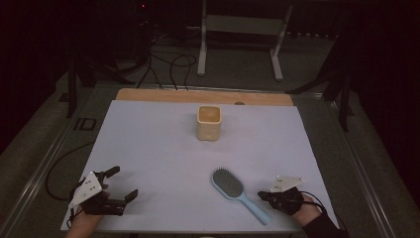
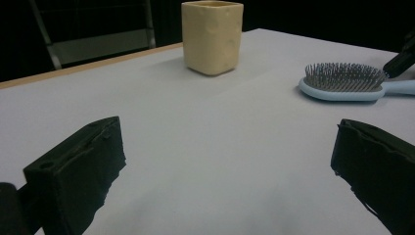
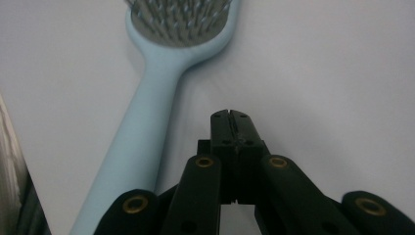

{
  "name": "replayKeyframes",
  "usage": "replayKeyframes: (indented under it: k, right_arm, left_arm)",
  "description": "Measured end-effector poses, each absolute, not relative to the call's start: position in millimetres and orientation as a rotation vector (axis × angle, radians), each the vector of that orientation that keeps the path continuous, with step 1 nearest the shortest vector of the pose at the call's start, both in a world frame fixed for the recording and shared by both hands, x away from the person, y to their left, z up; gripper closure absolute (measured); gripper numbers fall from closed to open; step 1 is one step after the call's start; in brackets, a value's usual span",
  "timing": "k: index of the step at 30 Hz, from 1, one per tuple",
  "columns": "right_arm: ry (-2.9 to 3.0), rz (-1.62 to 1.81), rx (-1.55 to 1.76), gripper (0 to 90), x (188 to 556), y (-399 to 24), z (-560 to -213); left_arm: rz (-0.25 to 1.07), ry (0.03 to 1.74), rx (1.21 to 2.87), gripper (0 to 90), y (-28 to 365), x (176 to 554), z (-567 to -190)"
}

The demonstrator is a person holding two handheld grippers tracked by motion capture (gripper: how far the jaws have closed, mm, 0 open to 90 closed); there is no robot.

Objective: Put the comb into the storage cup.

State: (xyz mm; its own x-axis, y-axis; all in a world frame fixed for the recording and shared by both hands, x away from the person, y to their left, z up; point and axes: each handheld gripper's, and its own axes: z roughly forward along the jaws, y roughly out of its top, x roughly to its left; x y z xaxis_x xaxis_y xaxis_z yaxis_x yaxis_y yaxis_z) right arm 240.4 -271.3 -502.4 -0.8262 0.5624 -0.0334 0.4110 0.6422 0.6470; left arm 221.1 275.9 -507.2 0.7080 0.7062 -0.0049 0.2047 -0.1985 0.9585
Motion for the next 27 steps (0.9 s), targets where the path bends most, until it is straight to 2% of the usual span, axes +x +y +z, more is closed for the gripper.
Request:
replayKeyframes:
  k: [18, 27]
  right_arm:
    - [2.495, 0.929, 0.890, 90.0, 233.5, -246.2, -456.1]
    - [2.485, 0.880, 0.913, 90.0, 225.0, -226.9, -449.7]
  left_arm:
    - [0.529, 0.728, 1.747, 0.0, 276.2, 221.1, -507.3]
    - [0.532, 0.727, 1.746, 0.0, 276.3, 220.7, -506.8]
